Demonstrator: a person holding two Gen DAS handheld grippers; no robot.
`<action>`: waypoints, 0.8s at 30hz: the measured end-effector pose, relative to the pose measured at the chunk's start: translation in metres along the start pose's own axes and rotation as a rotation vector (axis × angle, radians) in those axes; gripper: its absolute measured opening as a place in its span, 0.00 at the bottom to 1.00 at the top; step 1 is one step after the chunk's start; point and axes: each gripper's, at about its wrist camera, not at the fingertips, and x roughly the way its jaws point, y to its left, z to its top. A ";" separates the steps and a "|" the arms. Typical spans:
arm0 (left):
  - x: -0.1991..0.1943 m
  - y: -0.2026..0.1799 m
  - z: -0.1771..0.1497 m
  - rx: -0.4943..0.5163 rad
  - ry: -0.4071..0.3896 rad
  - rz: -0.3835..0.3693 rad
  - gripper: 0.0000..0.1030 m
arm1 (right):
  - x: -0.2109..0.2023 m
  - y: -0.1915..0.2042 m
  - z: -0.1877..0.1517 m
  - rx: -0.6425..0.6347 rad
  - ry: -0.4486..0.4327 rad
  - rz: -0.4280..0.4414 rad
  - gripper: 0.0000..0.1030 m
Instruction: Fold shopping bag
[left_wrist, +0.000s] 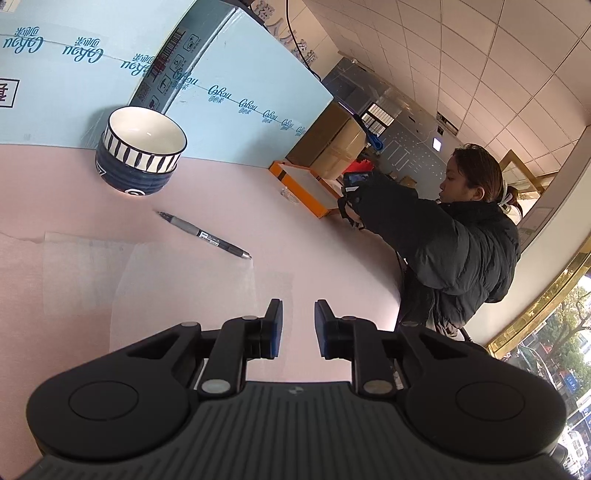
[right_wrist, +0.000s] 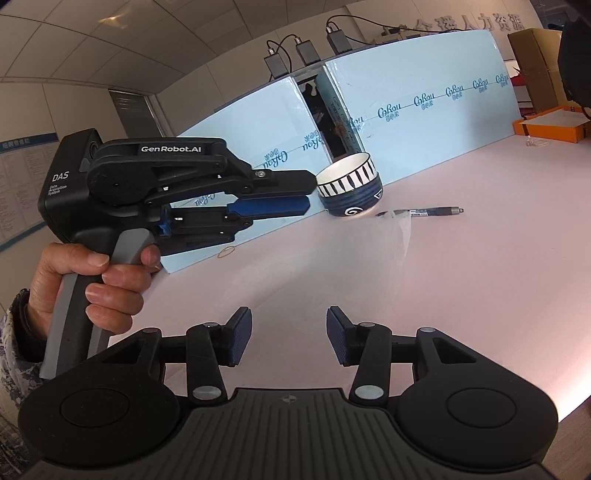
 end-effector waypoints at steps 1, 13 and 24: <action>-0.006 0.003 0.000 0.002 -0.005 0.019 0.27 | -0.003 -0.003 -0.001 0.004 -0.001 -0.008 0.45; -0.144 0.125 -0.041 -0.196 -0.062 0.444 0.45 | 0.003 -0.018 -0.018 0.111 0.123 0.080 0.50; -0.109 0.127 -0.049 -0.096 -0.049 0.424 0.47 | 0.024 0.047 -0.027 -0.129 0.188 0.075 0.62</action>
